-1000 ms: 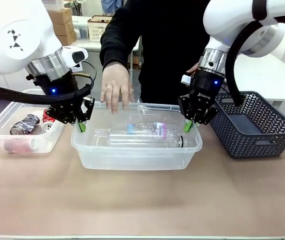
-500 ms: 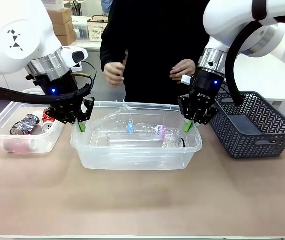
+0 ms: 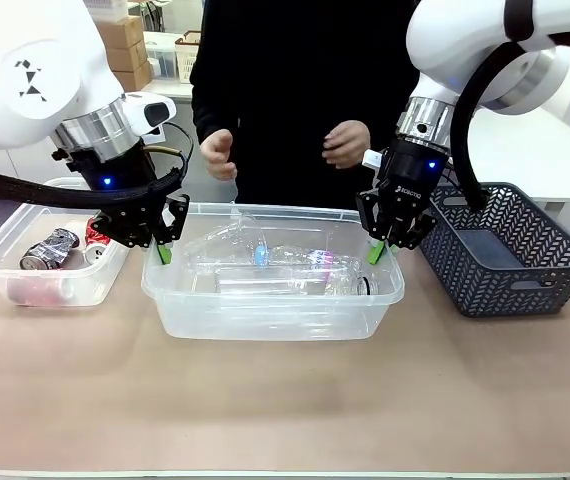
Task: Sort the waste into each basket.
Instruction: Offer the picked Organizing box to the human.
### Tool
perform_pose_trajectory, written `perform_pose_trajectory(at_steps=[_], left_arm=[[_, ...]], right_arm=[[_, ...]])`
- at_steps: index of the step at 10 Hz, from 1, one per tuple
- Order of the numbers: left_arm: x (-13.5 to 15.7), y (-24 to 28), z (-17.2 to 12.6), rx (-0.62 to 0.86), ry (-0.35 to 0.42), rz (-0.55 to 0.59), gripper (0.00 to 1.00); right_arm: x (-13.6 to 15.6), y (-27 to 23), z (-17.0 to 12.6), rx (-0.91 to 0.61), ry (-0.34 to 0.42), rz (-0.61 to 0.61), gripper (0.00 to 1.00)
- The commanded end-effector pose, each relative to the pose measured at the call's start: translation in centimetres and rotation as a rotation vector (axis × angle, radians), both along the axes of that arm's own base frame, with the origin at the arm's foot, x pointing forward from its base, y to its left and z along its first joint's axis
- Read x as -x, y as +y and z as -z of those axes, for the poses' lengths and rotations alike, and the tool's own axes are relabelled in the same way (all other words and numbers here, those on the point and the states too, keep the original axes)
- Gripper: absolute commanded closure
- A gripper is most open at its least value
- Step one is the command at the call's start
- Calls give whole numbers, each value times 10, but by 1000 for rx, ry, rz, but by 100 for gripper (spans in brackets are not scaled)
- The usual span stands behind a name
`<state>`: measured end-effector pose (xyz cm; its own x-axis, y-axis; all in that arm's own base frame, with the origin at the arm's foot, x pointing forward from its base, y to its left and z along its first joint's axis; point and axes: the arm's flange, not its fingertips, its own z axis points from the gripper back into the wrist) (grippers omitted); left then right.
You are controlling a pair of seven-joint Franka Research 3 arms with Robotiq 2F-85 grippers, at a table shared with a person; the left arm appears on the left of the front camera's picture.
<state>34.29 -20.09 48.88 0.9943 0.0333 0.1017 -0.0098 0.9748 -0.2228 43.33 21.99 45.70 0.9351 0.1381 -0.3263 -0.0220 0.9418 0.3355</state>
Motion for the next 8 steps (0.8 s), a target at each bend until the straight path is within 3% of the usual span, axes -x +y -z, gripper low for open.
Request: perform_pose_trajectory(at_steps=[1, 3, 5, 6, 8], left_arm=[[2, 3, 1, 6, -1, -24, 100], [0, 0, 0, 0, 0, 0, 96], [-75, -27, -14, 20, -44, 119, 96], [-108, -31, -9, 12, -39, 147, 96], [-139, -24, 15, 64, 30, 168, 96]], right_arm=[[2, -3, -5, -13, -6, -19, 100], [0, 0, 0, 0, 0, 0, 95], [-64, 33, -23, 31, -55, -71, 95], [-94, 40, -25, 32, -53, -44, 95], [-123, 44, -11, 22, -31, -42, 95]])
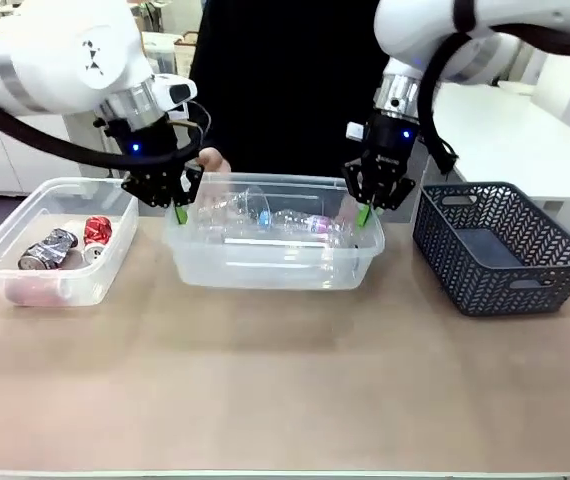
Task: Sort the waste into each basket.
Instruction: Offer the picked Organizing box to the human, then release the Organizing box you were holding.
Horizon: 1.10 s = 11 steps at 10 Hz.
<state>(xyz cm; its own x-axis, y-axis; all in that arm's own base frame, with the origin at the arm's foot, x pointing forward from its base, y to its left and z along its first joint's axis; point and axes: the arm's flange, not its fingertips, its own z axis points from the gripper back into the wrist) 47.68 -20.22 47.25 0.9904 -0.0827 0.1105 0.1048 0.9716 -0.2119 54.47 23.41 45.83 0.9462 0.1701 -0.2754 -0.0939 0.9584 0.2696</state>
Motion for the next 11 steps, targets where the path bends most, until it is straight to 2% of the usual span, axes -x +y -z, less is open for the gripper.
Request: perform_pose_trajectory(at_steps=[1, 2, 3, 11], left_arm=[[-11, -18, 13, 92, 89, 31, 96], [0, 0, 0, 0, 0, 0, 96], [0, 0, 0, 0, 0, 0, 96], [0, 0, 0, 0, 0, 0, 96]], right_arm=[[-15, 30, -3, -47, 40, 17, 95], [-16, 30, 3, -66, 36, 23, 95], [-15, 2, 10, -4, 20, 0, 95], [-15, 2, 10, -4, 20, 0, 95]])
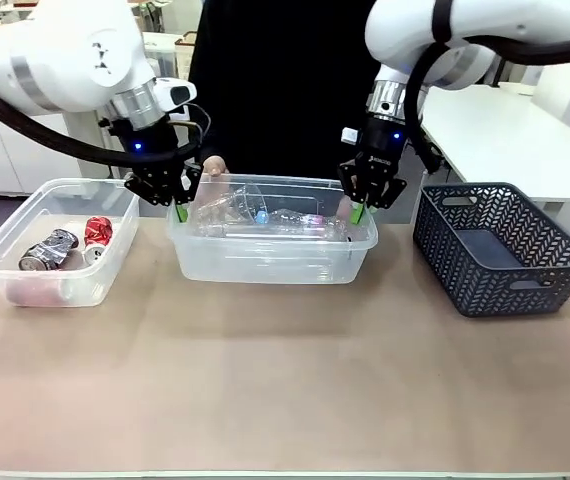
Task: Sort the waste into each basket.
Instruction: Release the Organizing box you were holding.
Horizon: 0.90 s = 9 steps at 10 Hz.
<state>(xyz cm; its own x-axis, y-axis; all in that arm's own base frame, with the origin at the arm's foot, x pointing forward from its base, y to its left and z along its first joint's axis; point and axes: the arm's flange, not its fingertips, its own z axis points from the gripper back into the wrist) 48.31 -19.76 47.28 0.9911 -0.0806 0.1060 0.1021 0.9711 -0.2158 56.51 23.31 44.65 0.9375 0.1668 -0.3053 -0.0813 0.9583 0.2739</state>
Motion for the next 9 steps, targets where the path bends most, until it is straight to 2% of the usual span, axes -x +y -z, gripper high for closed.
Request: perform_pose_trajectory(at_steps=[1, 2, 3, 4, 5, 7, 8, 9], left_arm=[[6, -5, 0, -3, -5, 2, 96], [0, 0, 0, 0, 0, 0, 84], [3, 1, -3, 16, 10, 11, 48], [8, 2, -10, 23, 3, -5, 26], [14, 6, -21, 22, -14, -22, 0], [20, 18, -44, 50, -55, -69, 0], [25, 26, -56, 63, -91, -95, 4], [29, 30, -62, 86, -111, -95, 0]], right_arm=[[6, 3, -2, -2, -12, -4, 95], [0, 0, 0, 0, 0, 0, 88], [3, -6, -6, -57, -53, 44, 47], [9, -13, -14, -117, -126, 86, 34], [16, -22, -23, -159, -185, 102, 0], [29, -45, -45, -233, -274, 138, 0], [39, -60, -57, -259, -338, 167, 17], [46, -70, -62, -275, -370, 191, 8]])
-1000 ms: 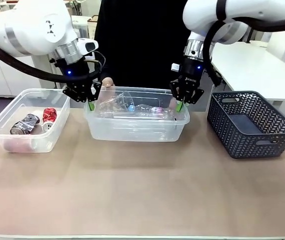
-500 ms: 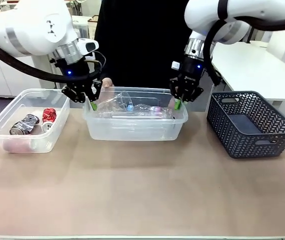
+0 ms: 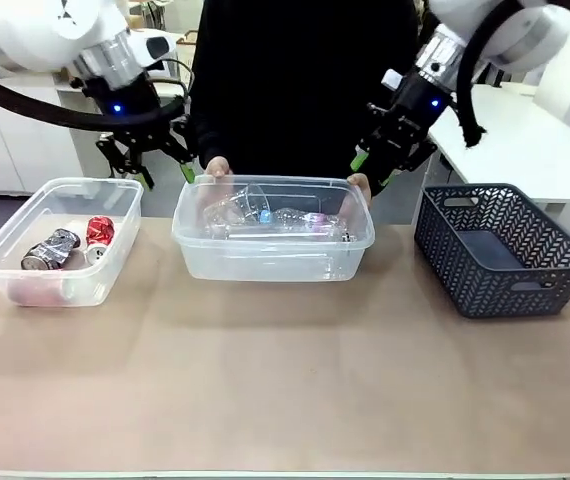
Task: Sort the waste into each basket.
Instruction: Release the Organizing box you were holding.
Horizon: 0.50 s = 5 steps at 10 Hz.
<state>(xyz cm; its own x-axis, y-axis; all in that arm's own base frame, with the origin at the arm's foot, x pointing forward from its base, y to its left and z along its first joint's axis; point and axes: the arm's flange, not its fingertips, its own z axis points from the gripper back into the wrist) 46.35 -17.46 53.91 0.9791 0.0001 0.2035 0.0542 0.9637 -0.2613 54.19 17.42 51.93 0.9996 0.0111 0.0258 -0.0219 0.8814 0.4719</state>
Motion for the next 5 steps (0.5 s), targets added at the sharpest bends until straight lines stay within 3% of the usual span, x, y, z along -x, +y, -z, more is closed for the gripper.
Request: perform_pose_trajectory(at_steps=[1, 4, 5], left_arm=[[16, 11, 1, 50, -34, -22, 0], [21, 13, 8, 67, -16, 6, 0], [17, 10, -9, 57, -28, -21, 0]], right_arm=[[30, -20, 10, -64, -92, 20, 0], [35, -29, 17, -78, -93, 59, 0], [30, -24, 21, -73, -82, 55, 0]])
